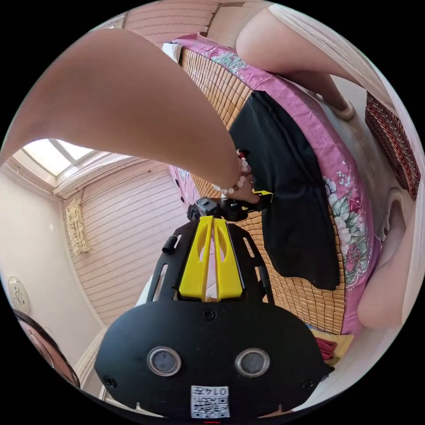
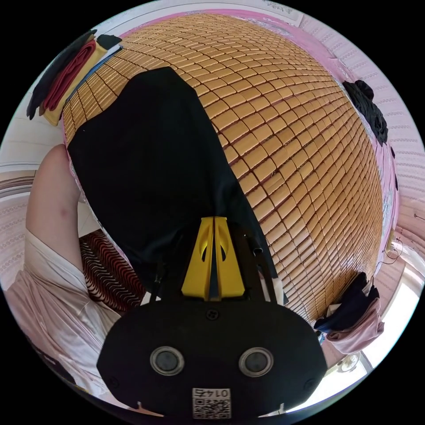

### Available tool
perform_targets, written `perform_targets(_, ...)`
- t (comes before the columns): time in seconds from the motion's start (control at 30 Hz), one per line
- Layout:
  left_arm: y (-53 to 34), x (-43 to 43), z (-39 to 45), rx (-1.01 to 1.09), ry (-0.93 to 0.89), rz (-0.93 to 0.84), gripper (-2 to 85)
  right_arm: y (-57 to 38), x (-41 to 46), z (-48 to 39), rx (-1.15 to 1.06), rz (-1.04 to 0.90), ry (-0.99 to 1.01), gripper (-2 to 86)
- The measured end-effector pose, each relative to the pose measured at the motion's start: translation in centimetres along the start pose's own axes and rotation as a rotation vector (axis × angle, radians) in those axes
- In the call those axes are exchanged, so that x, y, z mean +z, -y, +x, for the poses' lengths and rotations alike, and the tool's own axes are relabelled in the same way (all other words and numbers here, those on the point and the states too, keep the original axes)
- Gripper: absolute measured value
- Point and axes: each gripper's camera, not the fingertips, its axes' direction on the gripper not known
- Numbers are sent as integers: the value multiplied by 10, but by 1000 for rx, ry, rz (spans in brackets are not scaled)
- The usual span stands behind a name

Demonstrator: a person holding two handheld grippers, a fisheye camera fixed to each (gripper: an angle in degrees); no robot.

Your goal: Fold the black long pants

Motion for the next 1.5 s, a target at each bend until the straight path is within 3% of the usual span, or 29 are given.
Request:
perform_targets(0.6,72,70,99,58,-353,53,-10,-48,5,36,-40,-87,61,-10)
perform_targets(0.9,84,72,89,21,-408,24,-10,-107,7,61,21,-40,93,-9)
perform_targets(1.03,77,74,66,-110,-492,-46,-10,-148,4,74,72,67,122,-9)
perform_targets(1.2,65,63,40,-193,-430,-83,-8,-260,-13,118,274,372,413,-5)
perform_targets(1.5,70,13,-12,-306,-322,39,35,-473,30,165,723,358,361,110)
